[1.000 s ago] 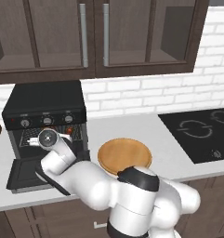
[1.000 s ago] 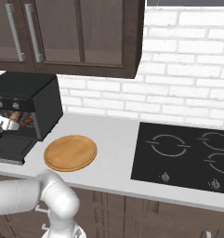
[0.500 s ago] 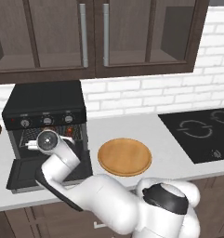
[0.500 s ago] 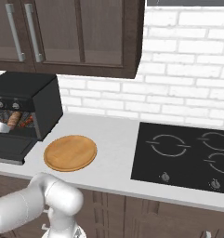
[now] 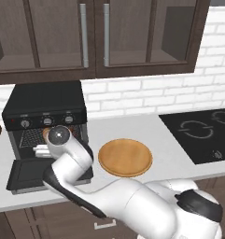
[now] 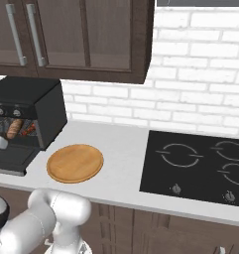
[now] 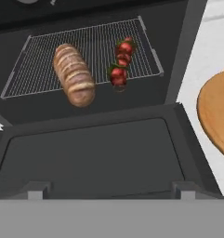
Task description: Pick up the kebab skewer and baguette bread, and place them inside the toaster oven. Close the toaster oven door and start by setting the timer.
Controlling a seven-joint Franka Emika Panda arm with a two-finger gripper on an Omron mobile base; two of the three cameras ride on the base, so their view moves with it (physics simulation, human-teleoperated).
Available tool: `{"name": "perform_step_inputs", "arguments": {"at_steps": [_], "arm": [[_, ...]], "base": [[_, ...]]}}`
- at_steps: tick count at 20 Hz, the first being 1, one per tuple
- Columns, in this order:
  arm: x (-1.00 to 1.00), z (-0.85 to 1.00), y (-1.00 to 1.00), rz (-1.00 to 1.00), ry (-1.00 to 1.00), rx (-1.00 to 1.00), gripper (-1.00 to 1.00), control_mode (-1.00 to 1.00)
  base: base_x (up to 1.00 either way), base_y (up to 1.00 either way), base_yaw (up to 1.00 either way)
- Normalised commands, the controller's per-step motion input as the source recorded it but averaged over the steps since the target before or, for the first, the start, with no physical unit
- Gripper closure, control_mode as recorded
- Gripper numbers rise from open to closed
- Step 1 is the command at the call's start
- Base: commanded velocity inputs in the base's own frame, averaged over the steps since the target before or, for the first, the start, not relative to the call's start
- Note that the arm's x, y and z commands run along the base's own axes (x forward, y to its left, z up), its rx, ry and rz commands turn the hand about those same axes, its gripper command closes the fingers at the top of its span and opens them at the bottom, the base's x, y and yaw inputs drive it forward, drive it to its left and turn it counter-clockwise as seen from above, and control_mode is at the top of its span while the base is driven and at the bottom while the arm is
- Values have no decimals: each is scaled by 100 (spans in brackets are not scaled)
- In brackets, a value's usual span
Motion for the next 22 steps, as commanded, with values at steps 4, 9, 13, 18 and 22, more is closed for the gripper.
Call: {"name": "perform_step_inputs", "arguments": {"at_steps": [4, 9, 13, 18, 22], "arm": [[-66, -5, -9, -2, 5, 0, -100, -100], [-80, -3, -3, -5, 0, 0, -100, -100], [-65, -6, -13, -2, 0, 0, -100, -100], [-27, -11, -26, 0, 0, -1, -100, -100], [-29, -21, -21, 0, 0, -3, -100, -100]], "base": [[0, 0, 0], [0, 0, 0], [0, 0, 0], [0, 0, 0], [0, 0, 0]]}}
